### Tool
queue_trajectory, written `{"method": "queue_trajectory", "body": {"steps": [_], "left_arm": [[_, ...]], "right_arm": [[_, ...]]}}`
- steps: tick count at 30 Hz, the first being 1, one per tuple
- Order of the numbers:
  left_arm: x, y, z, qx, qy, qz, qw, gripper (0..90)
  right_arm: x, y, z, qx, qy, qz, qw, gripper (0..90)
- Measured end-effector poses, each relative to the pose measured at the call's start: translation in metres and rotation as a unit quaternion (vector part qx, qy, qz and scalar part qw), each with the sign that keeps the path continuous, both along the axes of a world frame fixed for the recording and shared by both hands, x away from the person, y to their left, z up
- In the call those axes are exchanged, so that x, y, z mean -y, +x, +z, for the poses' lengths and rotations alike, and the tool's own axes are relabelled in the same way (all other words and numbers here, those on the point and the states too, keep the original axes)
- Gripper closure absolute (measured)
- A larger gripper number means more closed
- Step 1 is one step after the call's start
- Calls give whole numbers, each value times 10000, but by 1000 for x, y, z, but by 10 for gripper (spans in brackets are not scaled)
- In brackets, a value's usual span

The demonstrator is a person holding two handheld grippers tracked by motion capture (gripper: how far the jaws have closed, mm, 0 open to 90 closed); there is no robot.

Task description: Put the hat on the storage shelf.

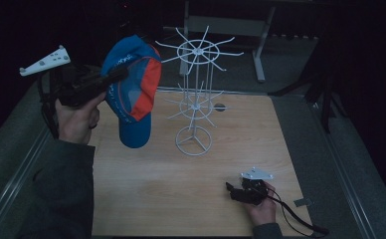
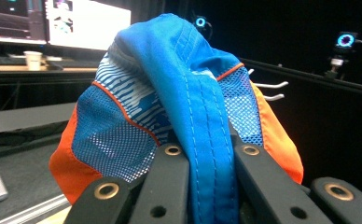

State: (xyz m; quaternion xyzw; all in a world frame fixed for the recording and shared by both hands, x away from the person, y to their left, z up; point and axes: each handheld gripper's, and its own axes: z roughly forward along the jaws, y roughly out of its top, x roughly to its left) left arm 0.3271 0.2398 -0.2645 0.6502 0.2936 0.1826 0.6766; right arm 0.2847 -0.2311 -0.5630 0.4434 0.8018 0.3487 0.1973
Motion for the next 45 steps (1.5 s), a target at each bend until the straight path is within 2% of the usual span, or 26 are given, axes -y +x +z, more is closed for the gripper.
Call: {"method": "queue_trajectory", "body": {"steps": [11,16,24,26,28,30,31,32,34,41,45], "left_arm": [[7,-5,-4,115,-6,-316,9994,885],[12,-9,-7,196,198,-387,9989,885],[14,-4,-28,-20,484,-494,9976,882],[15,-3,-30,-51,564,-470,9973,880],[16,-1,-36,-175,744,-396,9963,879],[16,0,-37,-216,792,-380,9959,874],[18,1,-39,-263,919,-317,9949,870],[18,1,-39,-263,919,-317,9949,864],[22,1,-39,-309,1095,-245,9932,846],[26,2,-42,-366,1260,-197,9912,776],[25,1,-41,-376,1174,-237,9921,708]], "right_arm": [[0,0,0,-3,-4,13,10000,252],[0,0,0,2,-6,14,10000,251],[0,0,0,9,-10,18,10000,252],[0,0,0,8,-9,18,10000,252],[0,0,0,10,-11,18,10000,251],[0,0,0,6,-9,14,10000,251],[0,0,0,-1,-6,12,10000,252],[0,0,0,-1,-6,12,10000,252],[0,0,0,-4,-5,14,10000,252],[0,0,0,1,-8,19,10000,251],[0,0,0,3,-9,20,10000,251]]}}
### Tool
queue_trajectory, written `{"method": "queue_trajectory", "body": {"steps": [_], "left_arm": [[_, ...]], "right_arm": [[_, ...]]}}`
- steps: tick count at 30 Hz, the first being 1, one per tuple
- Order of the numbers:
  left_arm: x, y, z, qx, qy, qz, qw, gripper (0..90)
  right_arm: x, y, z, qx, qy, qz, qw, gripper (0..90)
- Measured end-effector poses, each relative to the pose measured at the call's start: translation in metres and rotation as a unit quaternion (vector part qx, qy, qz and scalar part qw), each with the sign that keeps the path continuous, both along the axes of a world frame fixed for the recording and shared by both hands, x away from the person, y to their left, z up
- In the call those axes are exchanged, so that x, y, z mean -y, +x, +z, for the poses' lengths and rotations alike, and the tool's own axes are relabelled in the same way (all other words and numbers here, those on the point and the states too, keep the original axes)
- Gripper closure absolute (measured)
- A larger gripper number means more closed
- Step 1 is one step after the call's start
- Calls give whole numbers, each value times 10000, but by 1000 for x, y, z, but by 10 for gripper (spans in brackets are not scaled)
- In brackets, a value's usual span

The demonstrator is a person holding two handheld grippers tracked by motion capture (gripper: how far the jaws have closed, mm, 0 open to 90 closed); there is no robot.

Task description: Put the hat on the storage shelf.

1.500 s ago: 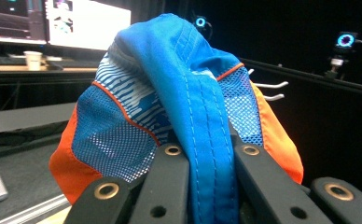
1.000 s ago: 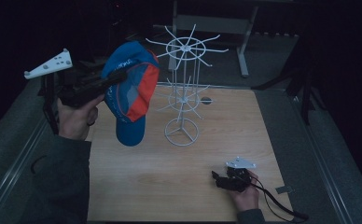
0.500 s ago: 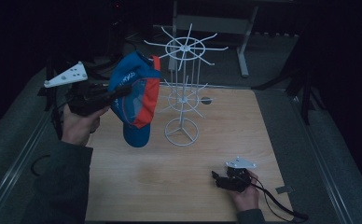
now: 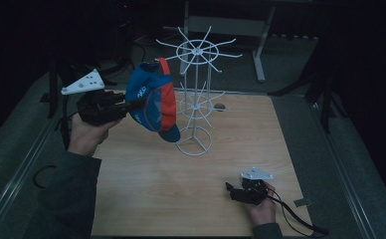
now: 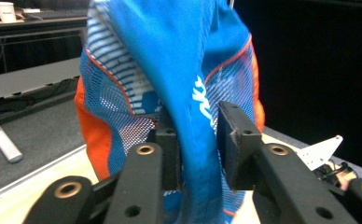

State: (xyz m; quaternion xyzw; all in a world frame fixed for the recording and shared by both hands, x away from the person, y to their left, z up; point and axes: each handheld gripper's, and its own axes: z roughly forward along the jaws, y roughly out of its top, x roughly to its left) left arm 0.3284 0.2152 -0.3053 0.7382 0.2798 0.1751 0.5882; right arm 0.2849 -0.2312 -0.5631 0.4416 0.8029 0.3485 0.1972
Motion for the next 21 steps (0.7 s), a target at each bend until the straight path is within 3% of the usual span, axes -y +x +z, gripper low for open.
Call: {"method": "queue_trajectory", "body": {"steps": [6,17,21], "left_arm": [[-4,-2,1,-23,65,182,9998,658],[-5,-10,4,117,244,570,9980,597],[-8,-12,4,155,167,634,9977,599]], "right_arm": [[0,0,0,4,1,2,10000,251],[0,0,0,-4,3,-4,10000,251],[0,0,0,-2,4,-1,10000,251]]}}
